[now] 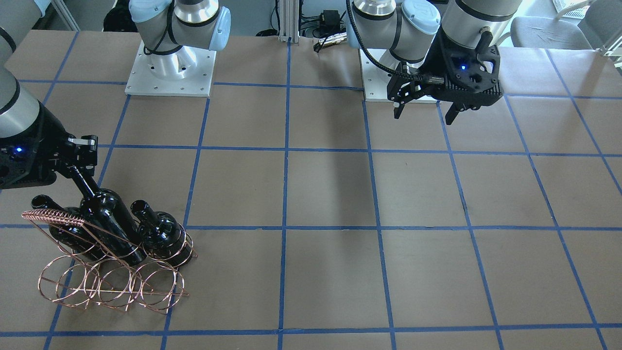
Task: Place wine into wine basket
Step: 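Push the bottle down into the basket slot with the right gripper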
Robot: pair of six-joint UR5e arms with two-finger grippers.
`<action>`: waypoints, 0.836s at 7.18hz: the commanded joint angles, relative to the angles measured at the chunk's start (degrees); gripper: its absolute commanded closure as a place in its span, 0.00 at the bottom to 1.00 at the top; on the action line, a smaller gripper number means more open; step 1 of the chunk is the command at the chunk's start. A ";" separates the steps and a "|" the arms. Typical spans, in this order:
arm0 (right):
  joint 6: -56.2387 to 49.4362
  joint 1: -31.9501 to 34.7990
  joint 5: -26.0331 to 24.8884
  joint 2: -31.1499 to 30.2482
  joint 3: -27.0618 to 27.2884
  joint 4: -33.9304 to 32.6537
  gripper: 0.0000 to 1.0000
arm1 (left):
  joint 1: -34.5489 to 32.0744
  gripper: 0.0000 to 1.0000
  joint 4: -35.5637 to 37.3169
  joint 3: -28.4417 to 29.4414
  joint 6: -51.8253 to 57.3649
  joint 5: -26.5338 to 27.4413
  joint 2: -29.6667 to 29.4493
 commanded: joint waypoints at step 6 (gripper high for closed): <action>2.81 0.25 2.91 -0.05 -3.50 -0.21 0.76 | -0.09 0.00 0.00 0.00 0.09 0.00 -0.09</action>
